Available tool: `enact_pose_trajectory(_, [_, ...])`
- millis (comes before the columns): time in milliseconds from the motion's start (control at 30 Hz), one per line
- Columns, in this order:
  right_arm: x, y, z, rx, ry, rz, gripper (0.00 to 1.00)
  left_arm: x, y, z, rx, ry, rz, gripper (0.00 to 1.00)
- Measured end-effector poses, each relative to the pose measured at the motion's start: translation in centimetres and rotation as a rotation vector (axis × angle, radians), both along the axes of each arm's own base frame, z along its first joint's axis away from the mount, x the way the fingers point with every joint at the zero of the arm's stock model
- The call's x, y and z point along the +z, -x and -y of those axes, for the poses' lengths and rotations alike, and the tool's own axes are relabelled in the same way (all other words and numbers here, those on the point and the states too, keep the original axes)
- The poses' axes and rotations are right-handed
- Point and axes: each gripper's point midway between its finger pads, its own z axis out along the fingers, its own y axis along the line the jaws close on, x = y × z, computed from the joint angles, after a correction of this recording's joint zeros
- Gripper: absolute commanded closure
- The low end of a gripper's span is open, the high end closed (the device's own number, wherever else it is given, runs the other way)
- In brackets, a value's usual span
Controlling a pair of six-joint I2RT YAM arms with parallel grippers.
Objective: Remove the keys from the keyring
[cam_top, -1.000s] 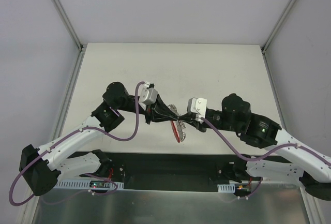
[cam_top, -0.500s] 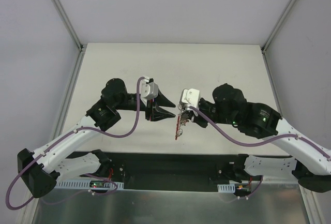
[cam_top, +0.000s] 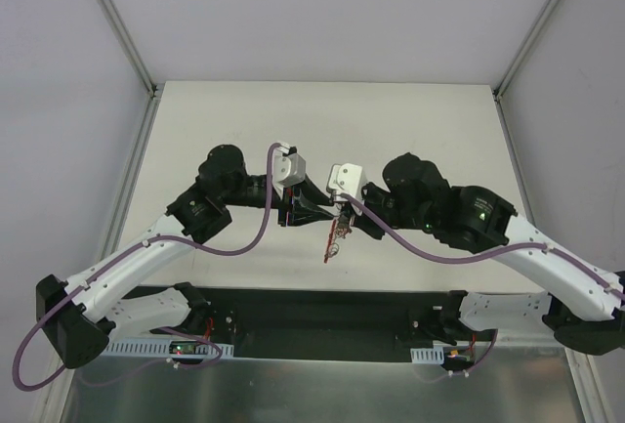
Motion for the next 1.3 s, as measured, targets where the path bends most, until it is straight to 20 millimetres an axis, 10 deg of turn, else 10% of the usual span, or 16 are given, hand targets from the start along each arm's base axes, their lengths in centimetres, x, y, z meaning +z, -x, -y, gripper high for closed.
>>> enact_pose_trajectory(967, [-0.7,-0.7,-0.2,-0.030,0.035,0.008,0.99,-1.0,0.2,0.1,-0.018,-0.030,-0.031,0.70])
enact_pose_trajectory(1300, [-0.8,-0.9,-0.4,-0.037,0.034,0.008,0.98,-2.3,0.1,0.6,-0.041,-0.064,-0.072,1.00])
